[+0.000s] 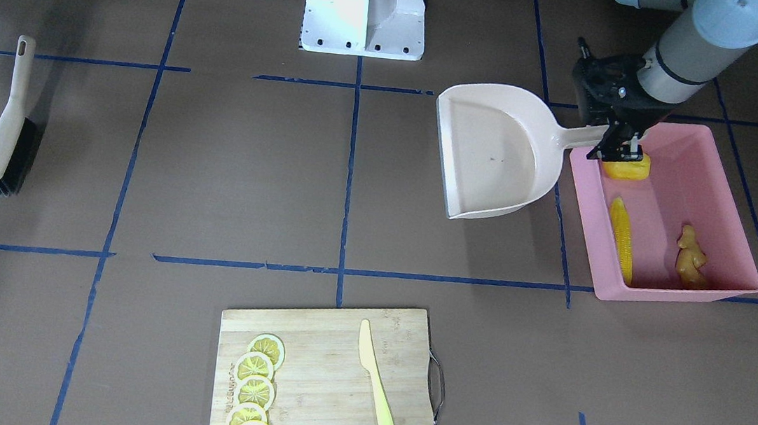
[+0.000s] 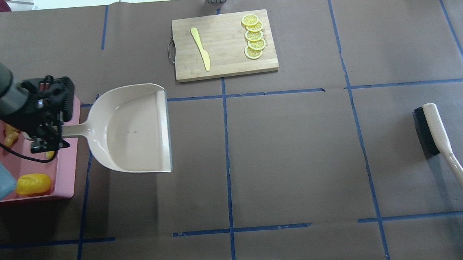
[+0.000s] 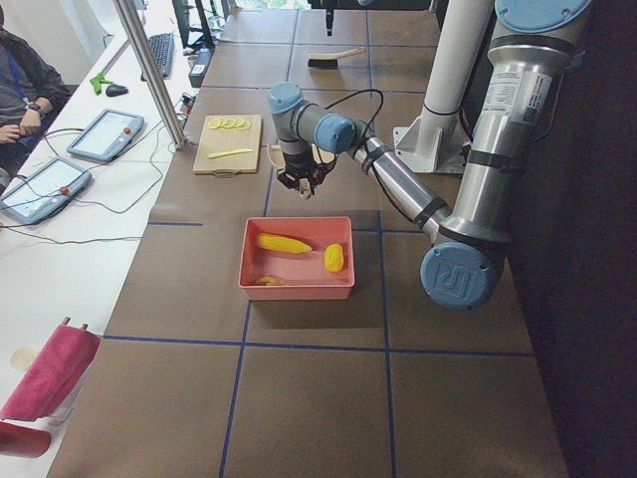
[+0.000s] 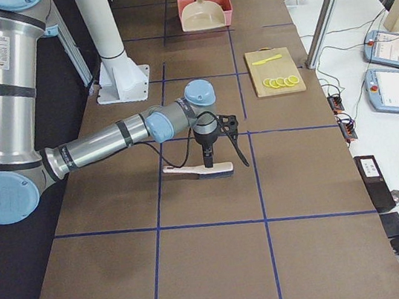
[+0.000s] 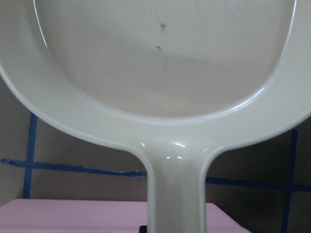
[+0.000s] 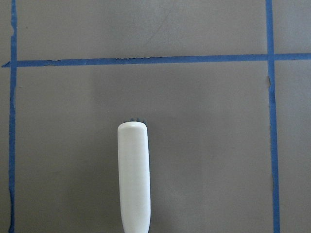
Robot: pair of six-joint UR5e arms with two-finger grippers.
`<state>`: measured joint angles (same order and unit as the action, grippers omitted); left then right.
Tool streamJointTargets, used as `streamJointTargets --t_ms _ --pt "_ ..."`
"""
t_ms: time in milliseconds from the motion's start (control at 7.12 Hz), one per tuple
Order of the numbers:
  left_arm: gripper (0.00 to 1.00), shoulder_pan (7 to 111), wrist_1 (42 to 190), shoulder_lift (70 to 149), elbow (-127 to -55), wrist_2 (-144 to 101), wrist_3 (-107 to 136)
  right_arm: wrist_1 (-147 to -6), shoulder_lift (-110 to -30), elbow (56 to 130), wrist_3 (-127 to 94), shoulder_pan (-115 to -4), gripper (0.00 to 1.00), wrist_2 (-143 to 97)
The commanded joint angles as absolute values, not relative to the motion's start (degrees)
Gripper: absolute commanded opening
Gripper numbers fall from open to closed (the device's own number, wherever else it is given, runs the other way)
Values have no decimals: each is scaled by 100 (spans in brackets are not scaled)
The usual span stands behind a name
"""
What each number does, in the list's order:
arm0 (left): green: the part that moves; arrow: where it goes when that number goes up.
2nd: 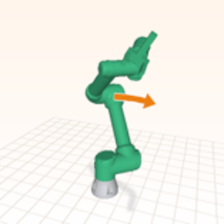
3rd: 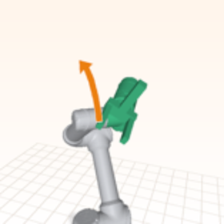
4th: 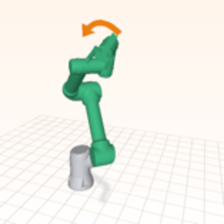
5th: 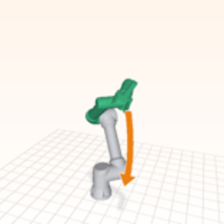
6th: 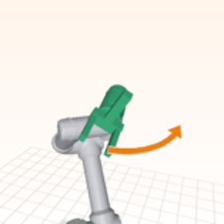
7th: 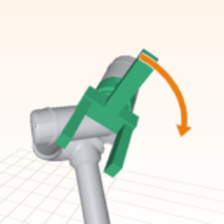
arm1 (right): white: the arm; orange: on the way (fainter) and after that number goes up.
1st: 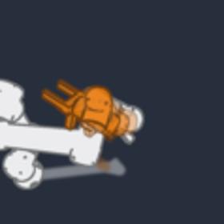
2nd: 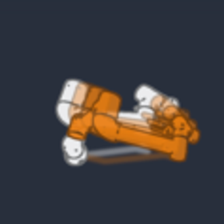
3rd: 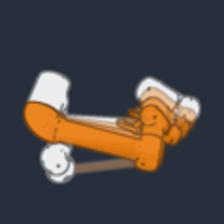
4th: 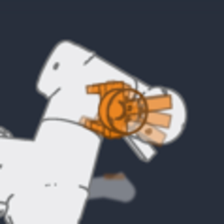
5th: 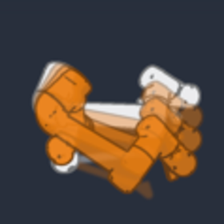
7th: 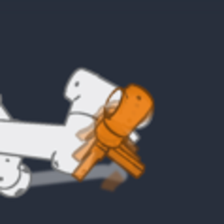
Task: Sweep and dump trash into bin
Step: 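Carry the beige dustpan away from the bin toward the table center with the left gripper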
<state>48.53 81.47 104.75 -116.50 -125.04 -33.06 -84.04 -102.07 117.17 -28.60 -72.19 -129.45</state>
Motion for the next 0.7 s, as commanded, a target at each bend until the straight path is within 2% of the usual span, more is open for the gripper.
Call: streamJointTargets --t_ms 0,562 --pt "0 4317 9582 10520 -10937 -11955 -2464 -8639 -10204 11716 -2585 -7461 100 -12946" --pt "6 3614 9800 10529 -10811 -11734 -2294 -8648 -10204 11733 -2584 -7567 100 -12902"
